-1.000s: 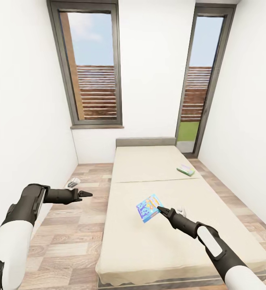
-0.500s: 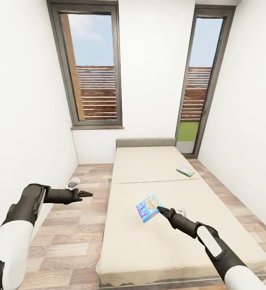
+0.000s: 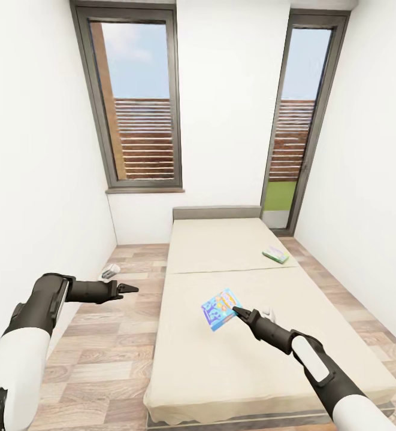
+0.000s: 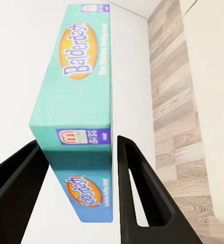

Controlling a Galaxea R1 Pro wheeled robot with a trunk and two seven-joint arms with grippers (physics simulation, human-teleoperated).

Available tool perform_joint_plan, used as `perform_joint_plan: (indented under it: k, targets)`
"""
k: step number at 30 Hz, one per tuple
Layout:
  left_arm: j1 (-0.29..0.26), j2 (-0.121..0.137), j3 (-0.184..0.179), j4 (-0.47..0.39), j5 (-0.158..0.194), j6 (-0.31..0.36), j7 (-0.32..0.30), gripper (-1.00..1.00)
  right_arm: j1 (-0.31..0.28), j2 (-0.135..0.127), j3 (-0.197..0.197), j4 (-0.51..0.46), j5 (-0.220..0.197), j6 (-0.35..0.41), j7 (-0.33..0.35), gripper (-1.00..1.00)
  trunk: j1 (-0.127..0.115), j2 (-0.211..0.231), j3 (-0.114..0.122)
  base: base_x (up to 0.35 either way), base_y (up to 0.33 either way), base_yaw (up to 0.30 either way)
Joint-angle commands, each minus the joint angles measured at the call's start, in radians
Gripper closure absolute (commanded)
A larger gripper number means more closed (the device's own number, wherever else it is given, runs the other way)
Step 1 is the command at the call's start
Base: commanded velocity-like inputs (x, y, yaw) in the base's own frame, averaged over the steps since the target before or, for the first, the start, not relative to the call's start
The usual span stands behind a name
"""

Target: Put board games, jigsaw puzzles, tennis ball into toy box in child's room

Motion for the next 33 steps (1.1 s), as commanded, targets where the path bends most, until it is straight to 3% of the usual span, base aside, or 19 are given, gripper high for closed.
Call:
perform_joint_plan:
  k: [1, 33]
  targets:
    - [-0.001, -0.001, 0.003, -0.001, -0.011, 0.008, -0.010, -1.00, -0.001, 0.000, 0.003, 0.000, -0.006, 0.003, 0.000, 1.00, -0.004, 0.006, 0.001, 0.000, 0.000, 0.000]
    - [-0.001, -0.001, 0.002, -0.001, -0.006, 0.007, -0.012, -1.00, -0.001, -0.009, 0.004, 0.000, -0.006, -0.021, 0.000, 1.00, -0.004, 0.006, -0.001, 0.000, 0.000, -0.006]
